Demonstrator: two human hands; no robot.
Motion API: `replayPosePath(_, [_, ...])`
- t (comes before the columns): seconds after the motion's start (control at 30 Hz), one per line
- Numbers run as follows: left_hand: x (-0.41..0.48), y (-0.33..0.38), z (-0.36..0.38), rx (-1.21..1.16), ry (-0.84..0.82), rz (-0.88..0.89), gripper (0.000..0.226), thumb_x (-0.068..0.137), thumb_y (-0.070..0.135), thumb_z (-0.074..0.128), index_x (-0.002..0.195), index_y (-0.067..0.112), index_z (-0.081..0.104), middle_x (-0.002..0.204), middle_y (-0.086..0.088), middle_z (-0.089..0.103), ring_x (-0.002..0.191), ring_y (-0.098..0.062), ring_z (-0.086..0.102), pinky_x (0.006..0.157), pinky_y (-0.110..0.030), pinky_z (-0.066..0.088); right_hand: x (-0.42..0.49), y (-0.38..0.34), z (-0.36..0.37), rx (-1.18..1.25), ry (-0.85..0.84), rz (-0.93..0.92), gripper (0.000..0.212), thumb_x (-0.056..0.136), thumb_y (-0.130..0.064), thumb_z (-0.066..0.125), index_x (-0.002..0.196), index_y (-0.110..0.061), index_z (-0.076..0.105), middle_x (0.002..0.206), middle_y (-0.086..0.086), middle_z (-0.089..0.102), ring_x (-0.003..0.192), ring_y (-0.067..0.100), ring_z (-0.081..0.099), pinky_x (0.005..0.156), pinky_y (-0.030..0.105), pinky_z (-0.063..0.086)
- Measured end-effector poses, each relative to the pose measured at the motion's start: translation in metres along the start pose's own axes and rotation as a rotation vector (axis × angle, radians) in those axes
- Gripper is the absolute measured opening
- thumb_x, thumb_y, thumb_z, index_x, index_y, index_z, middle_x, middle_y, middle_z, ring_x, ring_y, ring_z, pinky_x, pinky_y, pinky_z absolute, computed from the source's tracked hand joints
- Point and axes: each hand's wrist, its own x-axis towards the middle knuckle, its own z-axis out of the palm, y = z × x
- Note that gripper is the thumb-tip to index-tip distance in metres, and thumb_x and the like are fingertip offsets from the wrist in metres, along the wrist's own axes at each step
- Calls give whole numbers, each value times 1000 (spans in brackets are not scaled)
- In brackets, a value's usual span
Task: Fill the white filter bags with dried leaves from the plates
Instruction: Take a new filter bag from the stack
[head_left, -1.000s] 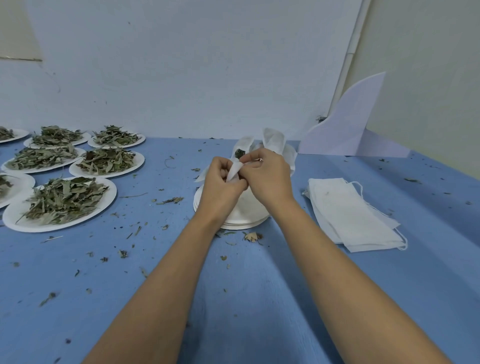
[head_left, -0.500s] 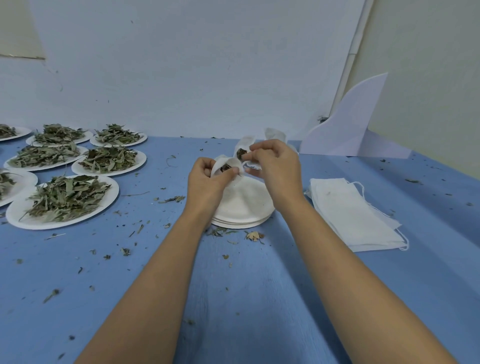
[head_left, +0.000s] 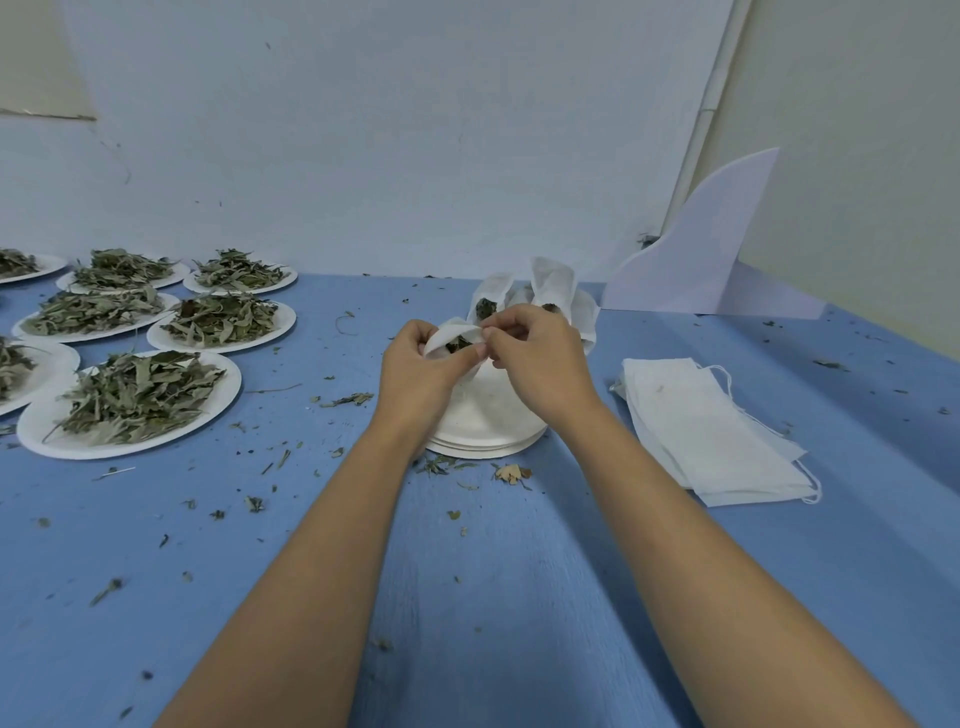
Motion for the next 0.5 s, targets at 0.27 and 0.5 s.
replayPosePath(0.27, [5,0,-8,-15,82,-30,45,73,1,74,60,18,35,56,2,37,48,-9,35,40,-15,32,-4,-7,9,-60,-19,-99,14,91,-8,54,83,-19,60,76,-11,58,77,12,57,75,27,47])
replayPosePath(0.5, [7,-1,-9,44,281,-63,42,69,-12,61,55,18,36,52,4,39,50,-10,33,42,-21,27,-10,-19,7,100,-327,-36,25,85,4,55,72,-16,60,68,2,59,60,11,53,65,26,50])
